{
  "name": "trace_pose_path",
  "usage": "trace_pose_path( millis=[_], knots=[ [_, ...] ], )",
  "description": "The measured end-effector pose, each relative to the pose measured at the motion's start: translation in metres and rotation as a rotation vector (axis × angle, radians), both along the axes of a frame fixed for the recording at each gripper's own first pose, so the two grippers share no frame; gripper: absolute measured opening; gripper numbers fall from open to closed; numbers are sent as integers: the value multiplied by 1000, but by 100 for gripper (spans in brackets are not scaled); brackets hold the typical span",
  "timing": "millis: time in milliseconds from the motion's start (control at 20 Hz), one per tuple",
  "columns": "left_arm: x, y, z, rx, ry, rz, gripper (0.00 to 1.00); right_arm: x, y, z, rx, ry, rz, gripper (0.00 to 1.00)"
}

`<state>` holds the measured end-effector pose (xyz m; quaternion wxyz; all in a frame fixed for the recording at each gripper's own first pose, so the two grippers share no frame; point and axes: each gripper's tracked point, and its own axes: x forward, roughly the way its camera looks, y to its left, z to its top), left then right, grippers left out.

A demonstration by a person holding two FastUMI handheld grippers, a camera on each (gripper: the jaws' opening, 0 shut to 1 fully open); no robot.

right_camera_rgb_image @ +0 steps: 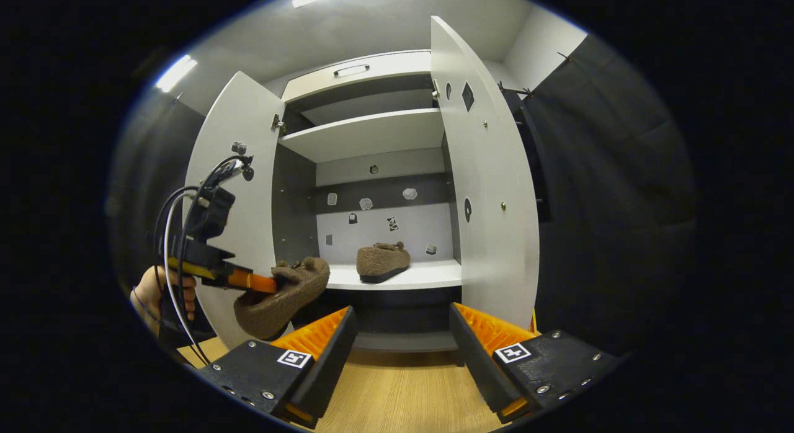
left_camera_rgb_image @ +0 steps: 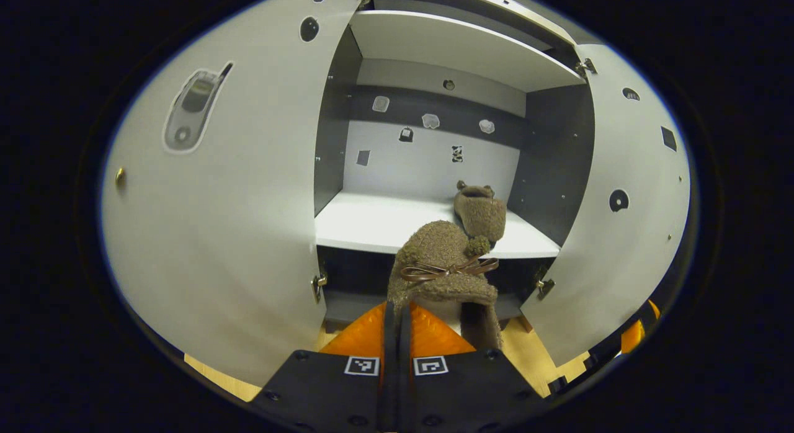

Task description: Grab one shoe with the right hand and put it into the shoe cabinet, grab the other shoe with the left hand and put it into the shoe cabinet; then close the right door with the right hand and the left door with the left hand.

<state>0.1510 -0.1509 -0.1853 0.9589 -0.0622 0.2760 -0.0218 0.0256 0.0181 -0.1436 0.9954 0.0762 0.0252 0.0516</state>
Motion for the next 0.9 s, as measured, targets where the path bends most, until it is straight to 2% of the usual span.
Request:
trace_pose_path(
  millis=[100,250,350,550,700,900],
  knots=[
    [25,0,15,9,-18,-6,6,2,0,1,-3,-1,-3,92],
    [61,4,29,73,-57,-4,6,8,-2,-1,-6,6,-14,92],
    [80,5,23,113,-56,-4,5,15,-5,0,-4,10,-26,92],
    [107,3,6,75,-35,-9,6,25,-5,4,-14,12,-35,92],
    [128,10,6,152,-67,1,5,31,-2,8,-22,-1,-40,92],
    [124,3,-16,65,-22,-9,5,37,5,1,-20,6,-29,92]
  ],
)
